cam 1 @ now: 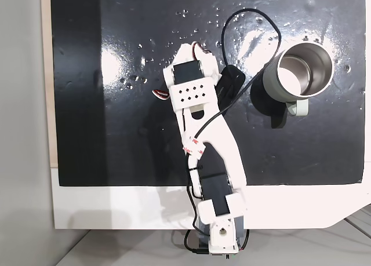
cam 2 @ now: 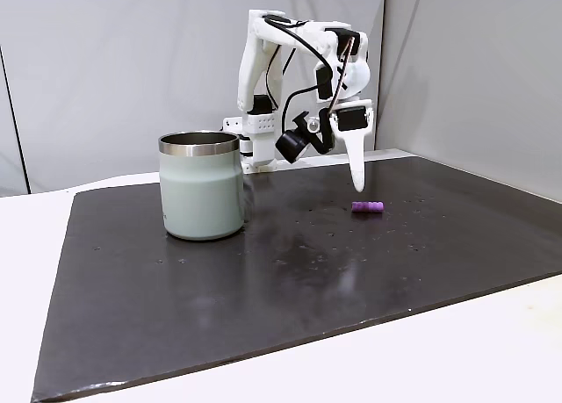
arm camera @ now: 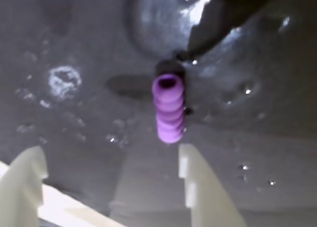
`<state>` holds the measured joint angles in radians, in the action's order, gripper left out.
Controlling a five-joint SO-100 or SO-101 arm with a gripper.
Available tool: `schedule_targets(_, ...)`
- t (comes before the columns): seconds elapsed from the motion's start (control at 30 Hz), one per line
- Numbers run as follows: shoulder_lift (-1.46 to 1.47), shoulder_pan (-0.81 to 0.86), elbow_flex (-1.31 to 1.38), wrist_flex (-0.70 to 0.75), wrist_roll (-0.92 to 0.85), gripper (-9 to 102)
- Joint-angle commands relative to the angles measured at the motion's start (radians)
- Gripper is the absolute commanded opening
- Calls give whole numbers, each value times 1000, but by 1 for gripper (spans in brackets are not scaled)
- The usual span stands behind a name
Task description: Grasp a pengrip and put it in the cup.
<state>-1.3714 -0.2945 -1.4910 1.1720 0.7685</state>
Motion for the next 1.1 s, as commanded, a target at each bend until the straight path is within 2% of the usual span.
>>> schedule_targets(0.0, 32, -12, 86, 12, 9, 33)
schedule_targets(0.43, 201, -110, 227, 46, 9, 35)
schedule_targets(0.83, 221, -89, 126, 40, -11, 35)
schedule_targets(1.0, 241, -81, 118, 38, -12, 33)
schedule_targets(1.07, 238, -84, 118, 48, -18, 27)
